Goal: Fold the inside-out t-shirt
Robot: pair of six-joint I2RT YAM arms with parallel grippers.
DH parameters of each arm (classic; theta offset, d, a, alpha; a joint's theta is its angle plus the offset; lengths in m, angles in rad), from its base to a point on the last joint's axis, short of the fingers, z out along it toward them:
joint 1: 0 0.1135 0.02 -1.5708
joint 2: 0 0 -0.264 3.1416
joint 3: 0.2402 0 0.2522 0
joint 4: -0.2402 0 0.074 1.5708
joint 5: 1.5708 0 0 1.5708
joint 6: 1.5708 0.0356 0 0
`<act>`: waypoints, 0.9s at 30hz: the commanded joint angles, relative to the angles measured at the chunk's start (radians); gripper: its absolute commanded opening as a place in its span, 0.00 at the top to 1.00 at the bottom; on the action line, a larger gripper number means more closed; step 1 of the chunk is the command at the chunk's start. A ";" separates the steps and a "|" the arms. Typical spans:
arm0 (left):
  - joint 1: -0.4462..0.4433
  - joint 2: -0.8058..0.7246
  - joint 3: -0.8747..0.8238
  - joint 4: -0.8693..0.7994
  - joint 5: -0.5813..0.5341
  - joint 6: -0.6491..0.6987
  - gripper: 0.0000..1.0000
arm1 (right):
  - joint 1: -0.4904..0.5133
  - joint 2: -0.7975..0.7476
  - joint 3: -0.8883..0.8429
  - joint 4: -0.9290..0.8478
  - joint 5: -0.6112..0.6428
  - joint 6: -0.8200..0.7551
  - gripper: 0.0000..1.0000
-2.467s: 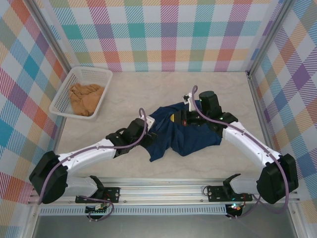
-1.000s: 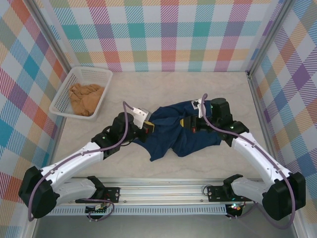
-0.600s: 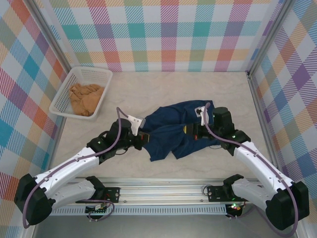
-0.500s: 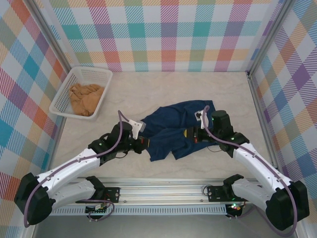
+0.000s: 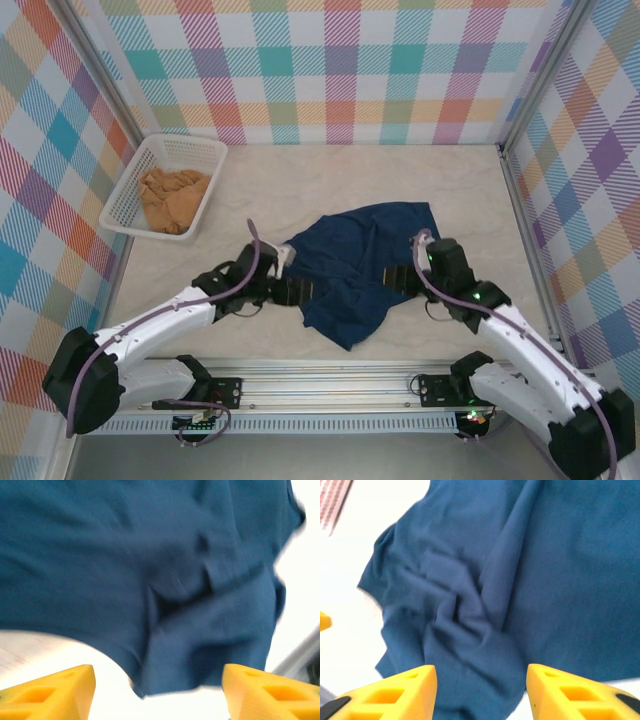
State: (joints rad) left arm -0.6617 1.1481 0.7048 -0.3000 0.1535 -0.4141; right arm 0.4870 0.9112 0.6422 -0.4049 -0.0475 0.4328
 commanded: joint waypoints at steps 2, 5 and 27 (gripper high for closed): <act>0.195 0.112 0.112 0.057 -0.184 -0.097 0.28 | -0.005 0.373 0.217 0.160 0.144 -0.132 0.47; 0.271 0.279 0.203 0.041 -0.195 -0.066 0.26 | -0.018 0.643 0.402 0.176 0.138 -0.190 0.44; 0.312 0.782 0.395 0.138 0.066 -0.054 0.75 | -0.004 1.340 1.069 -0.042 0.144 -0.327 0.82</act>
State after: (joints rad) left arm -0.3298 1.8530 1.0977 -0.2760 0.1032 -0.4541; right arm 0.4881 2.2444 1.6897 -0.4232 0.0715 0.1387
